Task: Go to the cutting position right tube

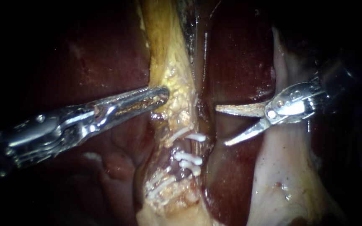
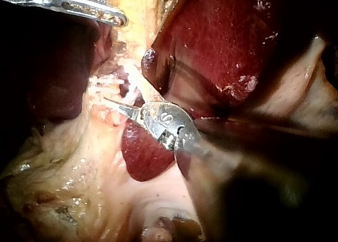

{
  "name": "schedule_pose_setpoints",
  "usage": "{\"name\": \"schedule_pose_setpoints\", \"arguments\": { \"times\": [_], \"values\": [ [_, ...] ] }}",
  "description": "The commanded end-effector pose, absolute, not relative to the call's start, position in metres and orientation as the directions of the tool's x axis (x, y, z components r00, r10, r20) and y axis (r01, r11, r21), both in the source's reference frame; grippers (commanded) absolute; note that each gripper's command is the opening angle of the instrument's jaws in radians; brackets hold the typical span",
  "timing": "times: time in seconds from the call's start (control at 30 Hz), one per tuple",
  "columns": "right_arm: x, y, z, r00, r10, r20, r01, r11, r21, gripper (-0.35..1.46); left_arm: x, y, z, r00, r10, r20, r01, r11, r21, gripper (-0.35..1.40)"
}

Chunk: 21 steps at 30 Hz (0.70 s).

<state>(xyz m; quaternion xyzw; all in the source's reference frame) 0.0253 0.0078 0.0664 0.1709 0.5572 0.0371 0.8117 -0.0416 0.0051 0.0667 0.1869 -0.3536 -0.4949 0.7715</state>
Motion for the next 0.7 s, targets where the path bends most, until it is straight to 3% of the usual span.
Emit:
{"name": "schedule_pose_setpoints", "arguments": {
  "times": [0.03, 0.13, 0.27, 0.47, 0.7],
  "values": [
    [0.0253, 0.0078, 0.0664, 0.377, 0.248, -0.892, 0.132, 0.939, 0.317, 1.43, -0.0416, 0.0051, 0.0667, 0.261, -0.896, 0.36, 0.631, 0.441, 0.638, -0.35],
    [0.0253, 0.0076, 0.0664, 0.381, 0.291, -0.877, 0.117, 0.926, 0.358, 1.43, -0.0414, 0.005, 0.0665, 0.261, -0.896, 0.36, 0.63, 0.441, 0.639, -0.35],
    [0.0257, 0.0058, 0.0675, 0.386, 0.392, -0.835, 0.124, 0.875, 0.468, 1.43, -0.0402, 0.0054, 0.0651, 0.262, -0.897, 0.357, 0.63, 0.439, 0.64, -0.35],
    [0.0277, 0.0012, 0.0707, 0.48, 0.488, -0.729, 0.151, 0.773, 0.617, 1.43, -0.037, 0.0067, 0.0619, 0.244, -0.898, 0.366, 0.642, 0.433, 0.633, -0.35],
    [0.0296, -0.0026, 0.0743, 0.553, 0.531, -0.642, 0.153, 0.693, 0.705, 1.42, -0.0351, 0.0075, 0.0586, 0.212, -0.899, 0.382, 0.649, 0.422, 0.633, -0.35]
  ]
}}
